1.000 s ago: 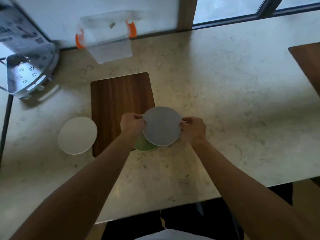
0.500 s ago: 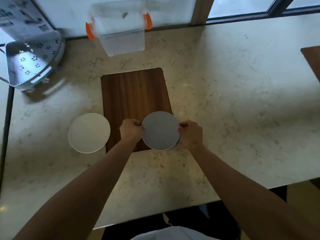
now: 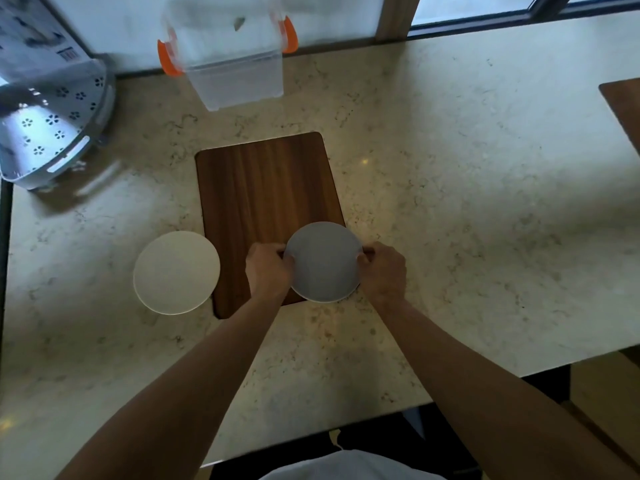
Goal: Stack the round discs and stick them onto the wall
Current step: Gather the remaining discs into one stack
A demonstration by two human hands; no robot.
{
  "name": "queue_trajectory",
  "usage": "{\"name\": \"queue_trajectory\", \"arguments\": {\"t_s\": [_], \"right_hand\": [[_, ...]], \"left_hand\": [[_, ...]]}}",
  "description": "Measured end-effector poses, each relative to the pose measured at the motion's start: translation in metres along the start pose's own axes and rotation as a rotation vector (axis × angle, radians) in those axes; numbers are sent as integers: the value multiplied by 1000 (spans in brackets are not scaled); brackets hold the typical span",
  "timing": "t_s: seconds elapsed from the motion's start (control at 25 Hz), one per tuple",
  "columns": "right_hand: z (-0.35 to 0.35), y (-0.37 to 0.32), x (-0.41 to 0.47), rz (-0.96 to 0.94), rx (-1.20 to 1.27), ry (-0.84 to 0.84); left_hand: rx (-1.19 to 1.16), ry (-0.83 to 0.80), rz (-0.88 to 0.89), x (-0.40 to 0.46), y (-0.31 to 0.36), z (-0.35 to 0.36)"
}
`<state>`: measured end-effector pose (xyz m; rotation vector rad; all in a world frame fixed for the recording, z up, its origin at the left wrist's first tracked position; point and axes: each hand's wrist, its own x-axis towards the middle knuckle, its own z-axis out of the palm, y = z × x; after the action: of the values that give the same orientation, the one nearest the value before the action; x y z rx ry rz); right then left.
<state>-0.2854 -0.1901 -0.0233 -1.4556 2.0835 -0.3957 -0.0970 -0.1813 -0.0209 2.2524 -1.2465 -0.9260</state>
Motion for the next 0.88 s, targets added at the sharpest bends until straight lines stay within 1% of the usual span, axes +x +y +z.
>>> {"name": "queue_trajectory", "arguments": {"t_s": [0.12, 0.24, 0.48, 0.68, 0.8, 0.88], "right_hand": [[0, -4, -5, 20, 5, 7], [-2, -9, -2, 102, 43, 4], [-6, -13, 6, 198, 98, -120], [-12, -19, 5, 140, 105, -154], [-13, -41, 2, 79, 116, -193], [-8, -62, -1, 30, 144, -245]], "left_hand": [[9, -4, -22, -3, 1, 5], [1, -9, -86, -1, 5, 5], [-32, -119, -208, 16, 8, 0], [-172, -141, -270, 18, 0, -10], [-268, -124, -322, 18, -9, -31], [-282, -87, -336, 19, -20, -55]]}}
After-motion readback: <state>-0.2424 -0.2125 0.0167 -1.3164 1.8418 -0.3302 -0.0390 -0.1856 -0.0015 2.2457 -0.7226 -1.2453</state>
